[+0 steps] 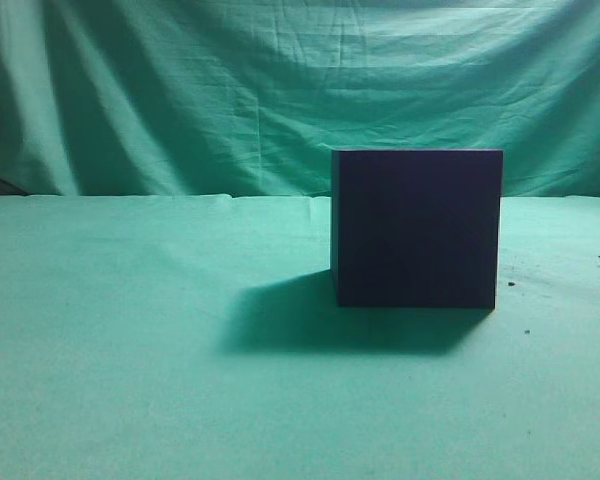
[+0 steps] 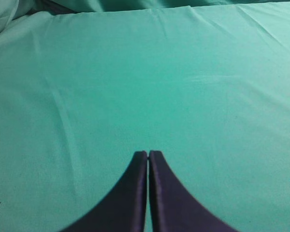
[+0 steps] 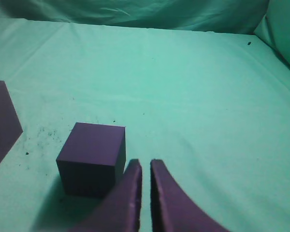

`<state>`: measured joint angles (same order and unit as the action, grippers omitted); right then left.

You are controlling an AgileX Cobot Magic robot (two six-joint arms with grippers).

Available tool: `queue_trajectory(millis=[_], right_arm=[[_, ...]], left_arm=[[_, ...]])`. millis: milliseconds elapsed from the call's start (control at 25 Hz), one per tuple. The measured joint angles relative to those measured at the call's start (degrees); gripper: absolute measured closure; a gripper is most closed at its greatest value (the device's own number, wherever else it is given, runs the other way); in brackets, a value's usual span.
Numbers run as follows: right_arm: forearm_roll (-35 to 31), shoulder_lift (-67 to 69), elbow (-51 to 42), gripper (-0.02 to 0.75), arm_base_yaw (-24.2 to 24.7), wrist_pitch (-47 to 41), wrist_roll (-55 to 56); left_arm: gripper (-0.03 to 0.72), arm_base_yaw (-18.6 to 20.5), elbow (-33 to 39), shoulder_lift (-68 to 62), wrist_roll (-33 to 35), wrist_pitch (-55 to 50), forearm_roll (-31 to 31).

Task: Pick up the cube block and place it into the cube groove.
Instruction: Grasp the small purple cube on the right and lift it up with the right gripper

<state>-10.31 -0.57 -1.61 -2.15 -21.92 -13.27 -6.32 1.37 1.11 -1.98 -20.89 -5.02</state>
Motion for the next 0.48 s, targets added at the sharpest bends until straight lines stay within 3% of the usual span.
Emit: queue_trajectory(millis=[480], right_arm=[[0.0,0.0,0.0,0.690,0.0,0.0,0.0]], left_arm=[[0.688,0.0,0.0,0.0,0.0,0.0,0.0]])
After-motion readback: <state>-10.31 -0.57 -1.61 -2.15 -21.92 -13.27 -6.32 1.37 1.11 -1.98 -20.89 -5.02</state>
